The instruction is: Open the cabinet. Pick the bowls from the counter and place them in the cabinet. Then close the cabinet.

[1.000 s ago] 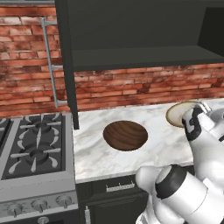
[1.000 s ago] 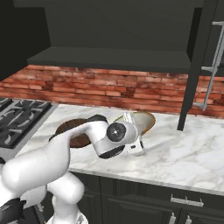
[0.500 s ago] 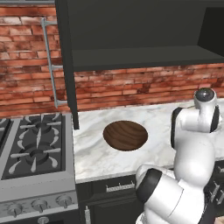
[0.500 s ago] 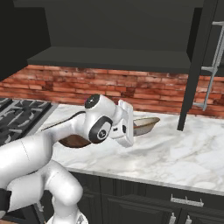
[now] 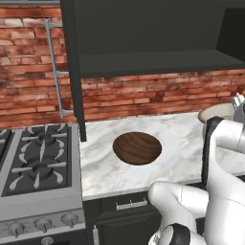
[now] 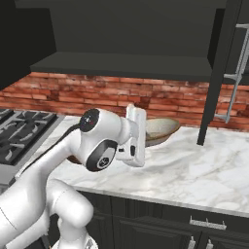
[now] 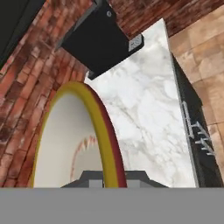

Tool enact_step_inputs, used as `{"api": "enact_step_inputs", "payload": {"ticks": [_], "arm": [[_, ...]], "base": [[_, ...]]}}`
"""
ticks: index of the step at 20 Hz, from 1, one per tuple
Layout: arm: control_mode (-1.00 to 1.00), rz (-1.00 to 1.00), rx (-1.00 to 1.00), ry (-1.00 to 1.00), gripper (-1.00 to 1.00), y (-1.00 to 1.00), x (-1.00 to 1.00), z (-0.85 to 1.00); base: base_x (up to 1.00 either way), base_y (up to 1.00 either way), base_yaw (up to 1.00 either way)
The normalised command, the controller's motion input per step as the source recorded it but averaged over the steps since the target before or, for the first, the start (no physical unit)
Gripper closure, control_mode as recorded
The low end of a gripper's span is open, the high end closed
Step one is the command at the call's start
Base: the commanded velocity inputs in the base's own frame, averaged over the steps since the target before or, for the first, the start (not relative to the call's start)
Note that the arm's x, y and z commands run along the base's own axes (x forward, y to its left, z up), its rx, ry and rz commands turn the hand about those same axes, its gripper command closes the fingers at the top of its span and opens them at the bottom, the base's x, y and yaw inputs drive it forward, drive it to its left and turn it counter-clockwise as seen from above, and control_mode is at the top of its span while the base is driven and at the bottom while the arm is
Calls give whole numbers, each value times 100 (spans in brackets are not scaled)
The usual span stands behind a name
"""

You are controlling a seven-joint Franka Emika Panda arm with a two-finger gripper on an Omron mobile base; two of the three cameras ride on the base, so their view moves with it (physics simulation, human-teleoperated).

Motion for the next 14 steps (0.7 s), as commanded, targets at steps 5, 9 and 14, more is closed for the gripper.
{"api": "enact_step_inputs", "payload": {"ticks": [5,9,14], "arm": [[-100,0,2,-18,100,14,-54,33],[-100,0,0,-3,100,7,-15,49],[-100,9,1,-1,100,2,-16,52]], "base": [[0,0,0],[0,0,0],[0,0,0]]}}
